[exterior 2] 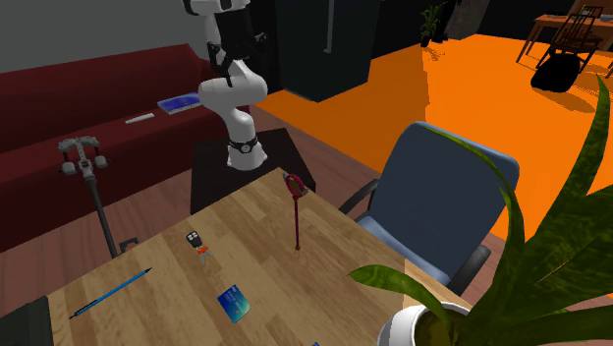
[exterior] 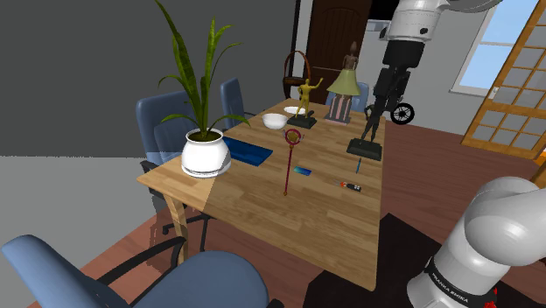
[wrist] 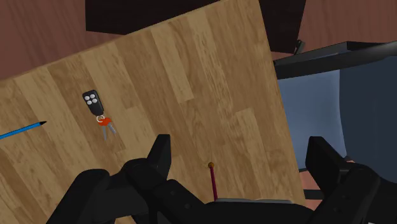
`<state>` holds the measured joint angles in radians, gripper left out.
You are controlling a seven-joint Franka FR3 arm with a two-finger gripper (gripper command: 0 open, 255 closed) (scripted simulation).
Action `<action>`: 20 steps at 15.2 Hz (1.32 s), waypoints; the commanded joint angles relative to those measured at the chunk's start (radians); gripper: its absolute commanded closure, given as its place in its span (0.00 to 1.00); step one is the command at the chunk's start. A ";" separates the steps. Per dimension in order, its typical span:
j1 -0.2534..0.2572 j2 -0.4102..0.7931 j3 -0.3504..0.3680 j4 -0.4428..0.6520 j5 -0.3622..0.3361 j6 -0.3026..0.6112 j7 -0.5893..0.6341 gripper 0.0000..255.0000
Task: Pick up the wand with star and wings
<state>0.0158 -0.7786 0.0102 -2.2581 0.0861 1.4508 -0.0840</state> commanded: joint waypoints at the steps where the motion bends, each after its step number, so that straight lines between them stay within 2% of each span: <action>1: 0.000 0.000 0.000 0.000 0.000 0.000 0.000 0.00; 11: 0.045 0.186 -0.023 -0.099 0.000 0.438 -0.164 0.00; 20: 0.097 0.447 -0.041 -0.049 0.040 0.785 -0.320 0.00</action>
<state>0.1077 -0.3687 -0.0244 -2.3197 0.1203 2.1938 -0.3787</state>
